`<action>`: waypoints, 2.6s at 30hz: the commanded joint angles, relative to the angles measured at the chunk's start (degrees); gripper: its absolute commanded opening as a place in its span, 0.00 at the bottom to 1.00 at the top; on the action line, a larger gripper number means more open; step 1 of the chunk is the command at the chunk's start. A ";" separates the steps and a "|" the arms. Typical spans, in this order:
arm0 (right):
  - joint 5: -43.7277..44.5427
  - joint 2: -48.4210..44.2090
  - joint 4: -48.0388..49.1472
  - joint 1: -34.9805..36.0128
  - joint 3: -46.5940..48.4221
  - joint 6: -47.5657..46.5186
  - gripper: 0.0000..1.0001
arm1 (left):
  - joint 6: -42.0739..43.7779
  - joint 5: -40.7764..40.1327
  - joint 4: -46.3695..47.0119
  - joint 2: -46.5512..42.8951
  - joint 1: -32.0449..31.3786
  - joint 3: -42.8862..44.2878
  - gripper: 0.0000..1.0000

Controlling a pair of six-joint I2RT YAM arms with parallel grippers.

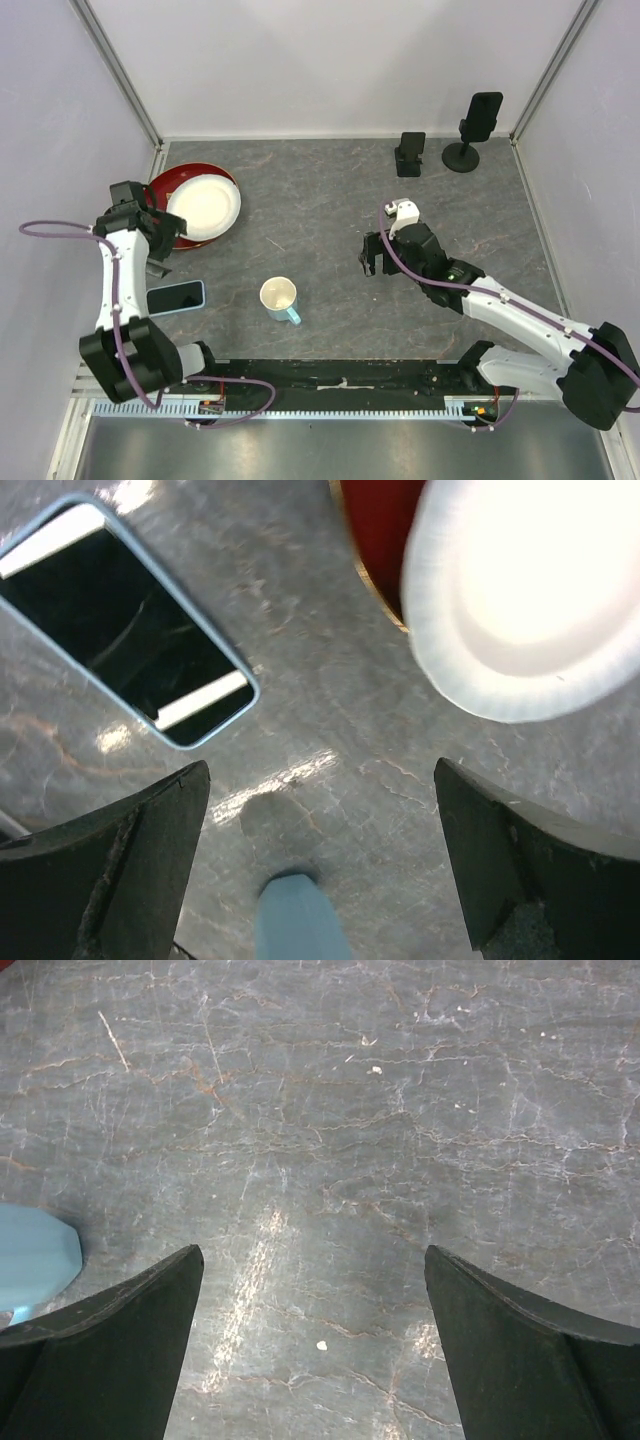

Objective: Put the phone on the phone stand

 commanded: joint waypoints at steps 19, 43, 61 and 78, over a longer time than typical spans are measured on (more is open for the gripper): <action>6.01 -6.93 2.40 5.70 -2.54 -2.61 0.98 | -25.08 4.08 -0.26 13.52 9.27 -12.46 1.00; 7.77 -7.37 2.76 7.90 -2.72 -3.05 0.98 | -30.27 2.68 1.06 14.49 9.70 -16.33 0.98; 7.42 -6.93 3.28 8.25 -2.98 -2.96 0.98 | -30.71 2.50 5.36 16.16 9.88 -18.26 1.00; 7.42 -6.40 3.37 8.43 -2.90 -3.05 0.98 | -32.11 -0.40 8.44 15.45 9.79 -22.39 0.87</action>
